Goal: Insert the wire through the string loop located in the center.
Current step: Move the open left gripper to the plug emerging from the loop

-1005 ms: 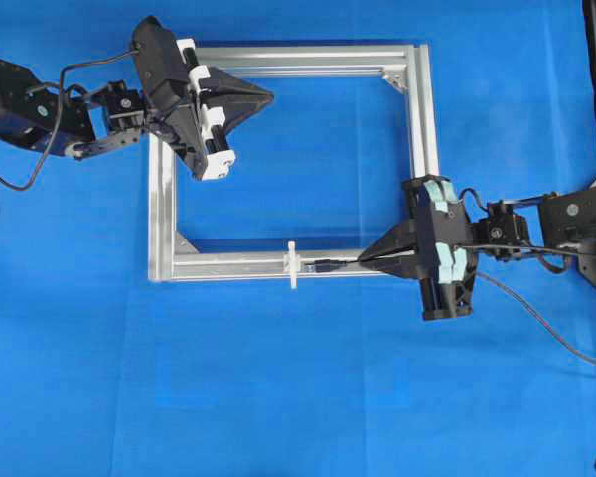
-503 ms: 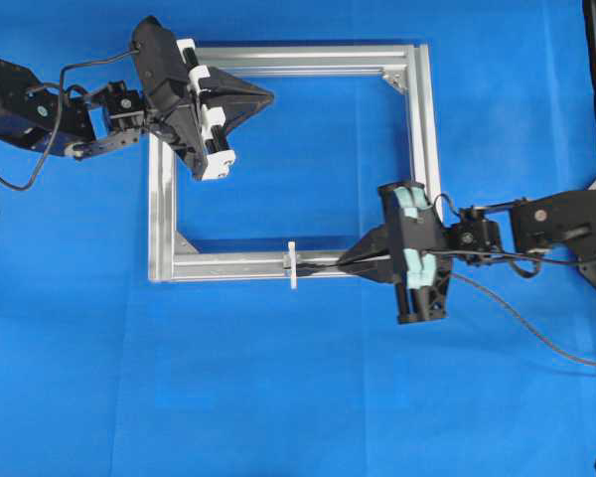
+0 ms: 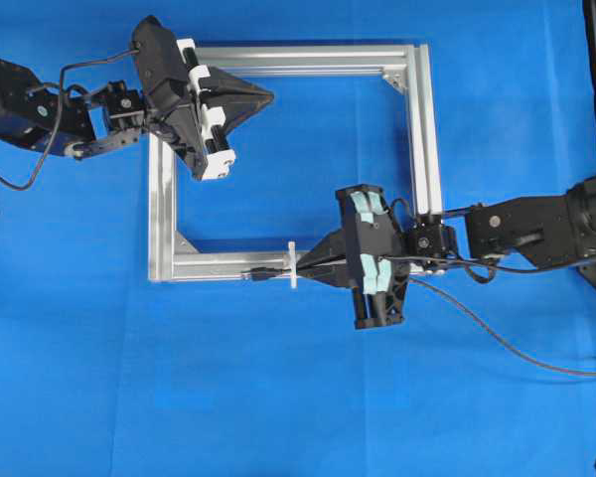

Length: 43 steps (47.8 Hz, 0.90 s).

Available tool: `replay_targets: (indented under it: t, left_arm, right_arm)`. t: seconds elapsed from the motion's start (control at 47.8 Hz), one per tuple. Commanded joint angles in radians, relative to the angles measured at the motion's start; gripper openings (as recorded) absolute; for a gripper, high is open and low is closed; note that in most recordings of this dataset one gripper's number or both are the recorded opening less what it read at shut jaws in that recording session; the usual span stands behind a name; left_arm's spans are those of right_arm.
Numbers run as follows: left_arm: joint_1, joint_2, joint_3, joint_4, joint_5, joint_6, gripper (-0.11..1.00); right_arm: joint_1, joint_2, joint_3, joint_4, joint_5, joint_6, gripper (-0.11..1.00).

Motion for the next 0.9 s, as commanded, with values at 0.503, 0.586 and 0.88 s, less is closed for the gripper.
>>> replay_targets:
  t: [0.503, 0.586, 0.88]
  left_arm:
    - [-0.124, -0.038, 0.026, 0.006, -0.005, -0.003, 0.0]
    - [-0.173, -0.038, 0.034, 0.006, -0.003, -0.008, 0.0]
    - [-0.308, -0.038, 0.043, 0.006, 0.003, -0.066, 0.0]
  right_arm:
    - [-0.002, -0.009, -0.012, -0.003, -0.008, -0.002, -0.03]
    - [-0.002, -0.009, -0.011, -0.003, -0.009, -0.002, -0.03]
    - [-0.002, -0.009, -0.012, -0.003, -0.009, -0.002, -0.03]
